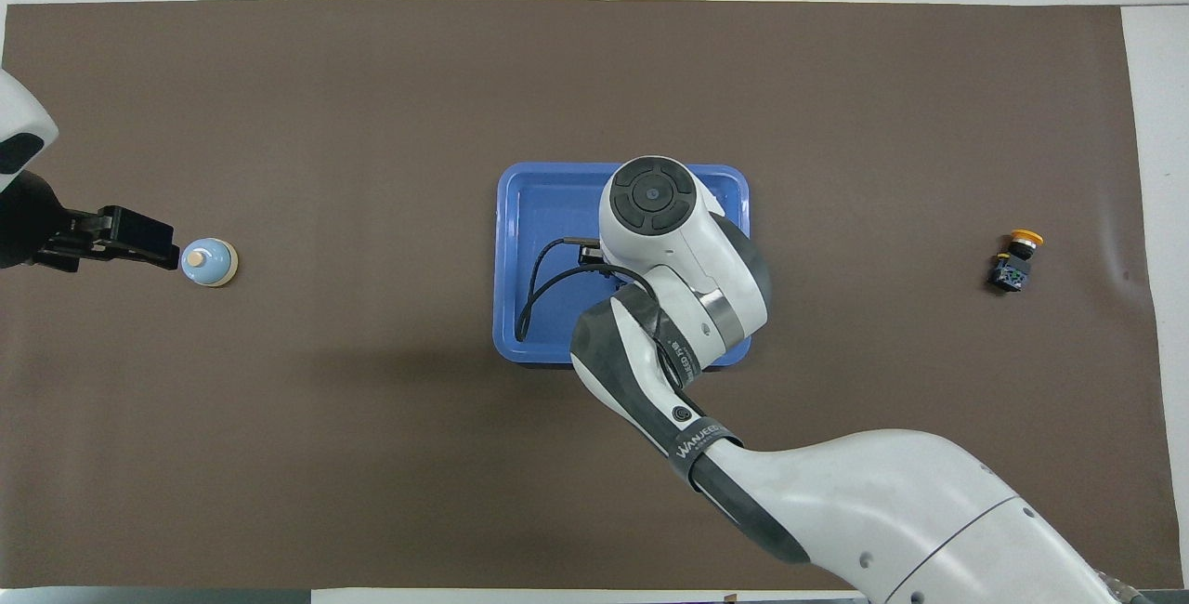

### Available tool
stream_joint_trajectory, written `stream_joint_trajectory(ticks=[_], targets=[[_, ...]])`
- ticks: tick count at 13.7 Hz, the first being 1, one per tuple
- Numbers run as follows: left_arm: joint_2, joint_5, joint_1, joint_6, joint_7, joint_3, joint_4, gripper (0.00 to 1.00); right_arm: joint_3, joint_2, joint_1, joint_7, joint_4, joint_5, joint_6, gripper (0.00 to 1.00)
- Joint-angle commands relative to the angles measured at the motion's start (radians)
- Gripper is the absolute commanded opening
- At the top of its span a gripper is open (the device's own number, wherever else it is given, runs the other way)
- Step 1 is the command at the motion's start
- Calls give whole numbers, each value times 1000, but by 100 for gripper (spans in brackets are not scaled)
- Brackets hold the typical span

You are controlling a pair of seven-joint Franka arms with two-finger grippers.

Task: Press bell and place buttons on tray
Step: 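Place the green button in the tray beside the red one, then grasp the yellow-capped button with the right gripper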

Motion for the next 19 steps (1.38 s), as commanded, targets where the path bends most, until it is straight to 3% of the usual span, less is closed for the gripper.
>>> stream_joint_trajectory(ticks=[1, 6, 13, 19], targets=[[-13, -12, 6, -12, -7, -1, -7, 100, -2, -91, -51, 15, -18, -4, -73, 100], [-13, -12, 6, -12, -7, -1, -7, 100, -3, -212, -282, -211, -19, -6, -179, 100], [-13, -12, 6, -12, -7, -1, -7, 100, -5, -237, -629, -656, -76, -38, -188, 100], [-13, -12, 6, -14, -7, -1, -7, 100, -3, -305, -795, -774, -396, -38, 193, 100]])
